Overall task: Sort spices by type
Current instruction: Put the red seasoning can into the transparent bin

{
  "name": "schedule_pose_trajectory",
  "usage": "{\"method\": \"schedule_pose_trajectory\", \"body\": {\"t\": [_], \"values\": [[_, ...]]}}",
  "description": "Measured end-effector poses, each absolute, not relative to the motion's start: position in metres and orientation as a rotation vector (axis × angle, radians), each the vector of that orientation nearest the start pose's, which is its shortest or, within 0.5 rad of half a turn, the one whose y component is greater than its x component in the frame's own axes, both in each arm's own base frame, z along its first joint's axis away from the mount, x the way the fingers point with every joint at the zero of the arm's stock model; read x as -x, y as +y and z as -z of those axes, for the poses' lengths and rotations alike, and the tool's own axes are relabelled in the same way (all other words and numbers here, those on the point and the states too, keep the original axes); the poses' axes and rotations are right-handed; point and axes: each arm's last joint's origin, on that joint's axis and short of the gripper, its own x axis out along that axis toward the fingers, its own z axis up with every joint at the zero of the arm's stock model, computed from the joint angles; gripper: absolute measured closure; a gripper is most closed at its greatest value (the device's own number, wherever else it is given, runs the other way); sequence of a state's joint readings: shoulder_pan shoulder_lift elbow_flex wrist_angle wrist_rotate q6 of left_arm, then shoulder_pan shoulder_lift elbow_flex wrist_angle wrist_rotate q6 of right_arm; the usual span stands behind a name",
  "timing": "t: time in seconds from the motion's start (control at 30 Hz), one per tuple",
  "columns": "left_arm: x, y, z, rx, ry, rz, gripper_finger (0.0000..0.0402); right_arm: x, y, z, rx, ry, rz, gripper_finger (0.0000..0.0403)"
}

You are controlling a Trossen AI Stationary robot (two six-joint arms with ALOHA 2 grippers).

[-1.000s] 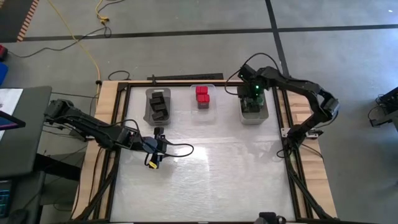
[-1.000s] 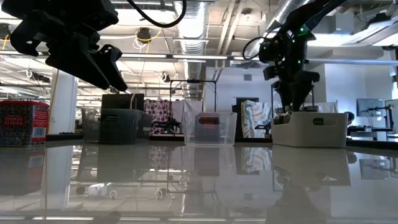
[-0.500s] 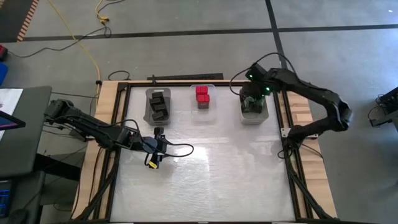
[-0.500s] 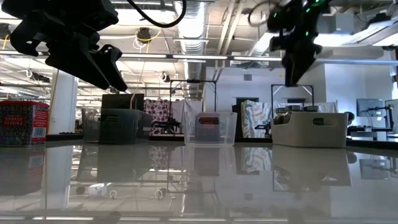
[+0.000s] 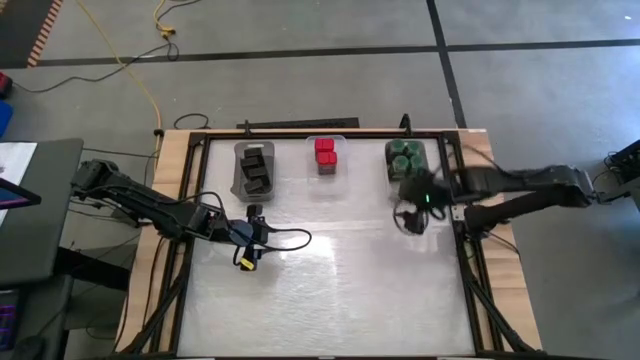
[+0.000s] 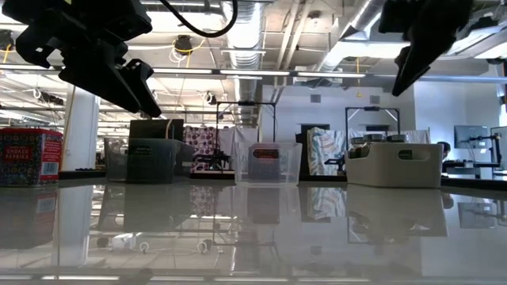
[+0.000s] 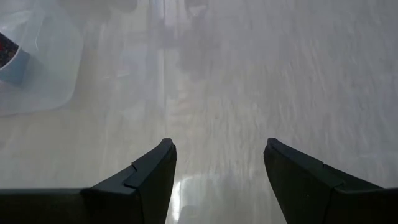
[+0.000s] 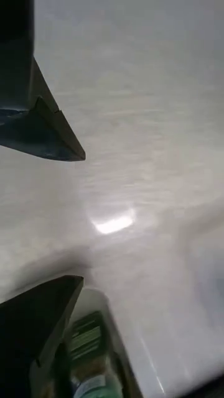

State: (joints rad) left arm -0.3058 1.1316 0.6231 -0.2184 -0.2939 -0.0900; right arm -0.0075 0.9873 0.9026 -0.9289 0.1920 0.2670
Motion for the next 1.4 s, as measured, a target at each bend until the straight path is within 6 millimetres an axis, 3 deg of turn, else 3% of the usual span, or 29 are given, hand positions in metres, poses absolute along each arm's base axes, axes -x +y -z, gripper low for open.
{"method": "schedule_pose_trajectory", "body": {"t": [0.2,0.37,0.5,0.77,1.03,1.27,1.4], "values": [[-0.215,-0.059,-0.212,-0.133,0.693,-0.018,0.0168,-0.189,0.035,-0.24,-0.156,0.714,0.446,0.0058],[-0.214,-0.059,-0.212,-0.142,0.693,-0.015,0.0168,-0.21,0.065,-0.213,-0.182,0.563,0.327,0.0058],[-0.215,-0.059,-0.213,-0.103,0.688,-0.026,0.0168,-0.222,0.079,-0.194,-0.144,0.586,0.29,0.0058],[-0.214,-0.057,-0.212,-0.061,0.683,-0.098,0.0156,-0.241,0.088,-0.16,-0.1,0.633,0.323,0.0058],[-0.213,-0.056,-0.211,-0.025,0.694,-0.144,0.0071,-0.257,0.093,-0.127,-0.068,0.624,0.379,0.0058],[-0.213,-0.057,-0.211,0.037,0.702,-0.13,0.0062,-0.263,0.098,-0.11,-0.052,0.621,0.364,0.0058],[-0.211,-0.058,-0.214,0.12,0.777,-0.07,0.0062,-0.264,0.098,-0.111,-0.049,0.616,0.361,0.0058]]}}
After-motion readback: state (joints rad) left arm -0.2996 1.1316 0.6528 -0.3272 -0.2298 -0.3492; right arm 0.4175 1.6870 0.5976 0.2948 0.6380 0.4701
